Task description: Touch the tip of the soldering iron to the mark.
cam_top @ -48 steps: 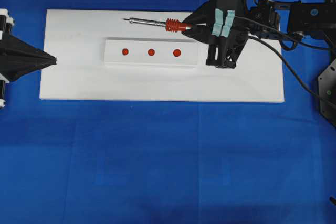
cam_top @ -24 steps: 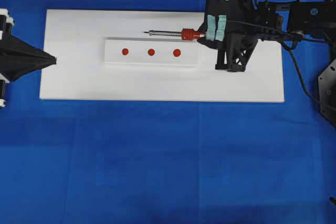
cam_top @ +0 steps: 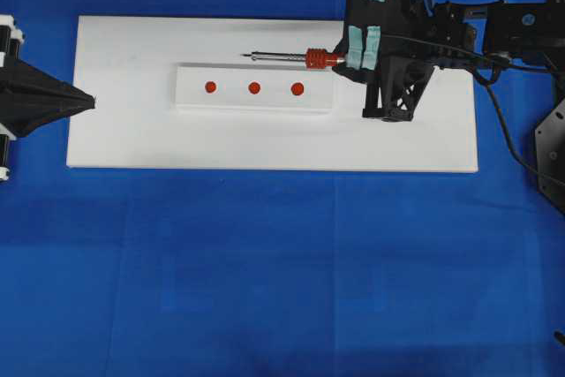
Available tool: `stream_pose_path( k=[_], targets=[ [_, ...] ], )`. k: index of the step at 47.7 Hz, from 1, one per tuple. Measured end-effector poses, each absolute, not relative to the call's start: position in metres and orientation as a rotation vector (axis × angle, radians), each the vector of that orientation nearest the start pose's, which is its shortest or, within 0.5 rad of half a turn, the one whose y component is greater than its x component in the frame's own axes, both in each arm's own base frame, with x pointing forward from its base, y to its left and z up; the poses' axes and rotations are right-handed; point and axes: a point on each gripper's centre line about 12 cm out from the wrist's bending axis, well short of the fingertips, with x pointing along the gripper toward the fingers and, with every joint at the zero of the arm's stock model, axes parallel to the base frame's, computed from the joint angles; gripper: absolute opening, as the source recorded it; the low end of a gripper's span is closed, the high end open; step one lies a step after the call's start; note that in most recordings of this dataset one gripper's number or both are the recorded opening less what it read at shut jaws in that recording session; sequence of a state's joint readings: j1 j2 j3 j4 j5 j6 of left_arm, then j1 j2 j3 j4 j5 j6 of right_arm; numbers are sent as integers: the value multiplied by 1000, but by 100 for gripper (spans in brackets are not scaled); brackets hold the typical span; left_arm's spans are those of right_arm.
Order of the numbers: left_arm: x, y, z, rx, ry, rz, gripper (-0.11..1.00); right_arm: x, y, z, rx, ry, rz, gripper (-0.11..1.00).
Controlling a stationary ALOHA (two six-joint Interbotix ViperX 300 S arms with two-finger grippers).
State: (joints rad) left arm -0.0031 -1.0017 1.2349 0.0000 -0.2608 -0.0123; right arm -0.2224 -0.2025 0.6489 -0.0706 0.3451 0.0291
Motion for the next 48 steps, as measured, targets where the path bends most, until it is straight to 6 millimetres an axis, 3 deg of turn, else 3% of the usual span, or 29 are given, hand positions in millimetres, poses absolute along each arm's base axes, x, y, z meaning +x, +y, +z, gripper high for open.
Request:
stream_pose_path(
  k=[48],
  targets=[
    [189, -1, 273, -12, -28, -3, 0, 348, -78, 219, 45, 792, -210, 6]
  ],
)
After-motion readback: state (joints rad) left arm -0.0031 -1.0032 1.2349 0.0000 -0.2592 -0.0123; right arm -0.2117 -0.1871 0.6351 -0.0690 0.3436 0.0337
